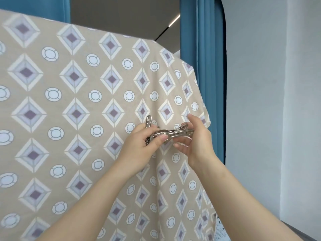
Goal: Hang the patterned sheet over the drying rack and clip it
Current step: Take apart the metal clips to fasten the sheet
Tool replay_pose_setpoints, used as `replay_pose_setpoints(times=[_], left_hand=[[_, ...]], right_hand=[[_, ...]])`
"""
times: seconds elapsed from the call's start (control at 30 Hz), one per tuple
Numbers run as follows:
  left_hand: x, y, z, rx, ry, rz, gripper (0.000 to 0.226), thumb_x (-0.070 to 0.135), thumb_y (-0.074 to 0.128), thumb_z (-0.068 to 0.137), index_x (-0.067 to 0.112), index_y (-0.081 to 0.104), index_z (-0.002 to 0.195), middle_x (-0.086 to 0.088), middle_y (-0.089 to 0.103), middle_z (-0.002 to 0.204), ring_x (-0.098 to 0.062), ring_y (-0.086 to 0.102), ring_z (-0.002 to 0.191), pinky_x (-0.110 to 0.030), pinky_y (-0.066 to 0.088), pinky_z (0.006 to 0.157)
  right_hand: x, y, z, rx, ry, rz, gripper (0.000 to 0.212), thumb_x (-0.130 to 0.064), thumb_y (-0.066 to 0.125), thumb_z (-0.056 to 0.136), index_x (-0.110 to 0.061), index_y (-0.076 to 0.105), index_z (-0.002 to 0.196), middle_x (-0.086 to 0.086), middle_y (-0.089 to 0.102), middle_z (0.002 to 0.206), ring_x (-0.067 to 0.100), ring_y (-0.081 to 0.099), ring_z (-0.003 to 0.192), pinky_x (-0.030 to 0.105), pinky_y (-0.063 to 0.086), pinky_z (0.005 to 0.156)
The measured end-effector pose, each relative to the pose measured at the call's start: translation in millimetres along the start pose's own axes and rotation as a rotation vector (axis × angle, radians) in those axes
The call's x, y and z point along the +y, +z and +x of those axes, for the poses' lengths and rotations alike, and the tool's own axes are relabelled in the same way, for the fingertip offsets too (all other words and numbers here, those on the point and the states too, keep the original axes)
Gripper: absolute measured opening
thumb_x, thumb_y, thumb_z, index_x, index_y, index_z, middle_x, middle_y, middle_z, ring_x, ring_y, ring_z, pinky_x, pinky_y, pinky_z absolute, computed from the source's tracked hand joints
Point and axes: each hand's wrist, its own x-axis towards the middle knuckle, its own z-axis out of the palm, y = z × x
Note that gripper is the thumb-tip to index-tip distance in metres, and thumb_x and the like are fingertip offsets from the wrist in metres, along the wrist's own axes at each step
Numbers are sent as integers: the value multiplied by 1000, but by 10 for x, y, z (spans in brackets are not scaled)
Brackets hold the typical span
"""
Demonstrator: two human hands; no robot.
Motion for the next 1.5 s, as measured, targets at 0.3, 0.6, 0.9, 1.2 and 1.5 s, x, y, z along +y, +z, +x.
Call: replay_pose_setpoints(times=[0.3, 0.6, 0.9, 1.2, 1.5], left_hand=[[229, -290, 431, 78, 72, 59, 13, 30, 59, 89, 30, 71, 94, 1, 55, 82, 2, 45, 73, -8, 33, 66], [442, -628, 1089, 376, 233, 302, 40, 5, 52, 87, 28, 58, 120, 9, 48, 100, -6, 44, 72, -22, 34, 70], [734, -783, 1765, 395, 408, 436, 79, -7, 38, 83, 30, 12, 148, 10, 35, 145, -6, 42, 124, -26, 36, 80], [866, -819, 2222, 195, 29, 934, 40, 3, 37, 89, 8, 27, 127, -16, 55, 97, -31, 42, 77, -35, 33, 67], [732, -696, 2266, 425, 130, 1022, 21, 6, 39, 87, 10, 35, 107, -2, 36, 63, -27, 39, 60, -27, 17, 45]], right_hand=[[-411, 483, 313, 149, -129, 10, 23, -19, 42, 84, -7, 48, 65, 8, 49, 58, 23, 48, 44, 20, 41, 38], [-748, 797, 789, 308, -283, 3, 35, -25, 44, 81, -14, 36, 49, -1, 39, 53, 23, 36, 58, 34, 35, 65], [-1110, 984, 1136, 332, -492, -20, 34, -20, 49, 79, -14, 25, 57, 2, 33, 61, 21, 25, 60, 32, 24, 58], [-1467, 1140, 1347, 311, -673, -93, 37, -18, 48, 80, -15, 22, 54, -1, 30, 55, 18, 26, 58, 30, 23, 52], [-1590, 1185, 1520, 355, -735, -13, 41, -17, 48, 84, -16, 19, 54, -3, 24, 53, 15, 21, 52, 24, 19, 44]])
